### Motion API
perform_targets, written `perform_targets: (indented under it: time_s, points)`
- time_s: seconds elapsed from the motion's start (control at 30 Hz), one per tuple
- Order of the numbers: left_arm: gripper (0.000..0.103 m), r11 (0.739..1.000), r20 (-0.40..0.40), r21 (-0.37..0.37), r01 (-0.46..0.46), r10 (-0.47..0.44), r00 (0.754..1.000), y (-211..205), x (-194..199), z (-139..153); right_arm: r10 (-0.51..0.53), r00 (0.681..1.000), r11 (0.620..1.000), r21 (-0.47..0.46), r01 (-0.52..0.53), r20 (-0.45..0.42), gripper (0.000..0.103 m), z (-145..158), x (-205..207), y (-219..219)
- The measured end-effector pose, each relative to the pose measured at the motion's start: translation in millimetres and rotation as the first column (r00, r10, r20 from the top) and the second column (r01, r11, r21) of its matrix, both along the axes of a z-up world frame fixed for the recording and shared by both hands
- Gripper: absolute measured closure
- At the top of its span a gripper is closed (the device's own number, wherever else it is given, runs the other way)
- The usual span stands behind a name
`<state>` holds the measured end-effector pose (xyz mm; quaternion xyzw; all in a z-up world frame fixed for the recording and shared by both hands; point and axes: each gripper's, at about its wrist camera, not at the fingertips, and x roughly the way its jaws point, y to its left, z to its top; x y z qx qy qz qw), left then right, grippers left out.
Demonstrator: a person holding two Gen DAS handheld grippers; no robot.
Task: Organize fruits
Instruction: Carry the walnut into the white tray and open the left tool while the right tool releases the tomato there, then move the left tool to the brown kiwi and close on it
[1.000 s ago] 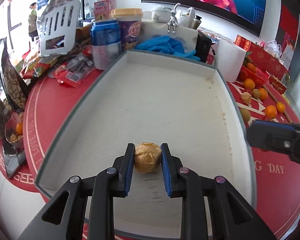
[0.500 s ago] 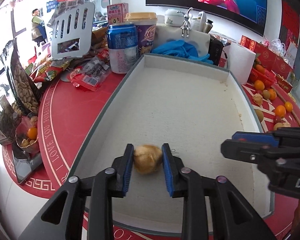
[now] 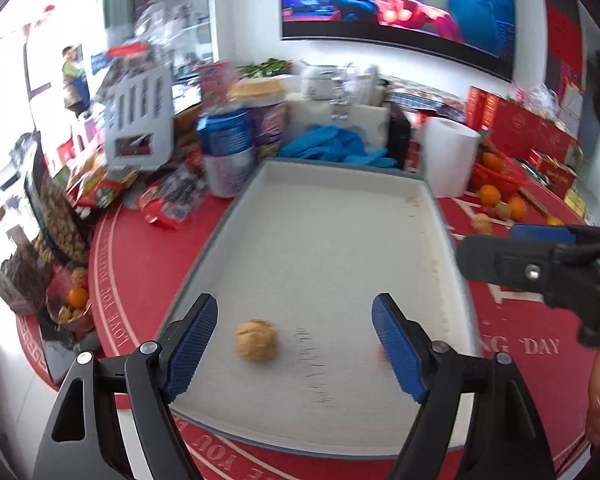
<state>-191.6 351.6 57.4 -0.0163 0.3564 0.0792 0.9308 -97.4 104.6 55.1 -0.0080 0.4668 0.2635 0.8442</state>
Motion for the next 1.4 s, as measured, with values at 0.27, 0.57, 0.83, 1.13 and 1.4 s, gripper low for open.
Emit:
perform_targets:
  time_s: [0.27,0.57,0.83,1.13,1.4]
  points:
    - [0.020,0.992,-0.022,0.002,0.124,-0.124,0.992,-55,6,11,-0.126,0.992,0.992,-0.019,0.126,-0.016,0.000,1,1,-70]
    - [0.020,0.963,-0.101,-0.036,0.266,-0.268,0.958,-134,24,-3,-0.279,0.960,0.936,-0.220,0.275,0.015,0.000,-20,-11,-166]
    - [0.021,0.975,-0.198,-0.063,0.212,-0.221,0.955,-167,54,-35,-0.285,0.958,0.898,-0.341,0.277,0.028,0.000,-47,-31,-211]
    - [0.021,0.990,-0.204,-0.024,0.140,-0.142,0.969,-167,83,-48,-0.269,0.962,0.915,-0.299,0.272,0.051,0.000,-49,-42,-221]
    - [0.029,0.988,-0.188,-0.035,0.153,-0.157,0.969,-180,111,-50,-0.260,0.964,0.919,-0.292,0.265,0.058,0.000,-51,-40,-220]
